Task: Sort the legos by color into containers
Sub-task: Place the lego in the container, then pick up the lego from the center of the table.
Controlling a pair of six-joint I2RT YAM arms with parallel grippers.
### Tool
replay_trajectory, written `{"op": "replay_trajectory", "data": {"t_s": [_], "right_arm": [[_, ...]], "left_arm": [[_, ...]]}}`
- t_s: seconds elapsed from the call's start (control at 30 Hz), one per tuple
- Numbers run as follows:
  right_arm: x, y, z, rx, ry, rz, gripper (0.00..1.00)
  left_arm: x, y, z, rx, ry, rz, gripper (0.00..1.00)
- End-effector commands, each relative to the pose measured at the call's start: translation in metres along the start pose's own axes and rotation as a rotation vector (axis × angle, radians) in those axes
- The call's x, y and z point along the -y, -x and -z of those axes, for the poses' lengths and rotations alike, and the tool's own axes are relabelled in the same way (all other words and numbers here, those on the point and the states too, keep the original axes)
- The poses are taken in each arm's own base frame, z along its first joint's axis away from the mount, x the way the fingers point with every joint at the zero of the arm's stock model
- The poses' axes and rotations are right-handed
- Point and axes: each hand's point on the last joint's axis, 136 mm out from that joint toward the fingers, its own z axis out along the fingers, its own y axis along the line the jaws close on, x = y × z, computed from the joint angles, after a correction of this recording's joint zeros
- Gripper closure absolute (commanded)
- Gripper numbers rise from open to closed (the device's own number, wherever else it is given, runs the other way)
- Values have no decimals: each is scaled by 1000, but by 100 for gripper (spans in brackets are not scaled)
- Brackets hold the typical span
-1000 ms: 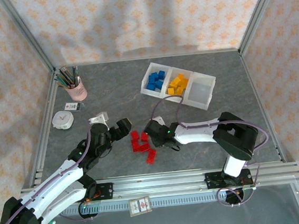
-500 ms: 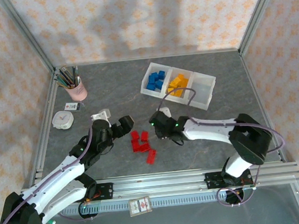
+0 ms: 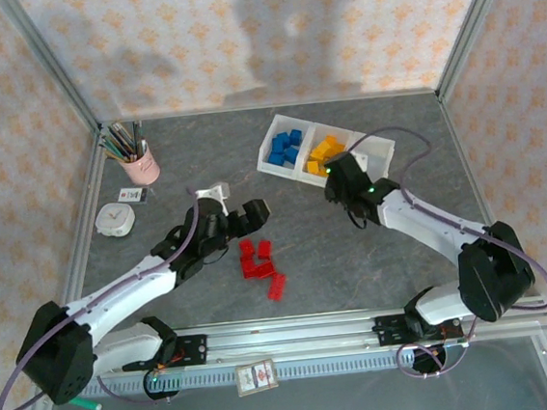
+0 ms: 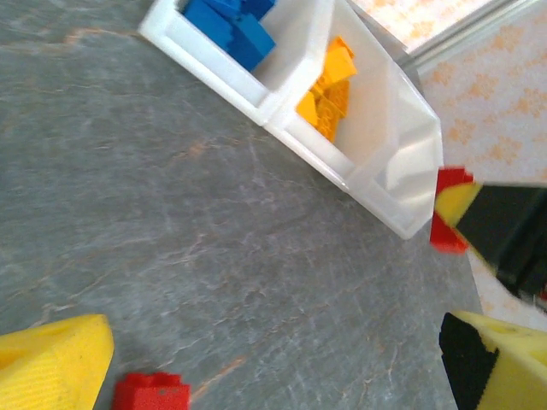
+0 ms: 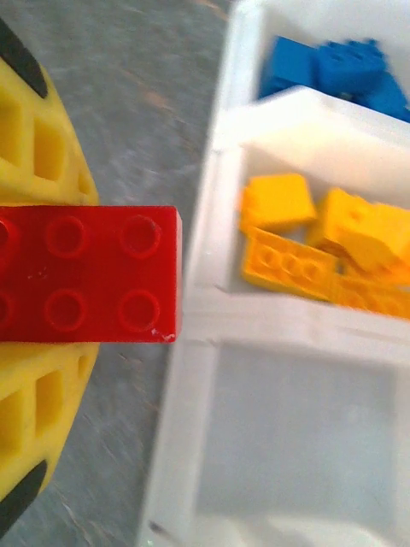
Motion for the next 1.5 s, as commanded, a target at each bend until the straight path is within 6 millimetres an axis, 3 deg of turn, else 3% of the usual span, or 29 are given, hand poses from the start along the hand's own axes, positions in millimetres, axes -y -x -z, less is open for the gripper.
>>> {"op": "replay_trajectory", "data": {"t_s": [0.0,0.3,0.43,0.63,0.77,0.9,1.1,1.47], "right_arm": [[18,39,-8,86,-73,-40,67],[48,82,-68,81,-179,-105,68],[61,85,-96,57,-204,-126,68],[69,90,-113,46,-220,-123,62],[67,95,-109,52,-221,-124,56],[65,105,-92,80,-208,-132,54],[38,105,-58,94,-92,-123,53],[-40,19,-15,-19,104,77,45]], "left_arm": [[30,10,-8,12,-82,-38,1],[44,13,-32,-12,-95,-61,1],[43,12,-38,-24,-83,-75,1],[38,10,-41,-32,-61,-93,1],[40,12,-42,-33,-62,-98,1],[43,14,-39,-27,-68,-104,1],[43,21,-28,10,-66,-111,1],[-1,24,16,90,57,-106,1]]}}
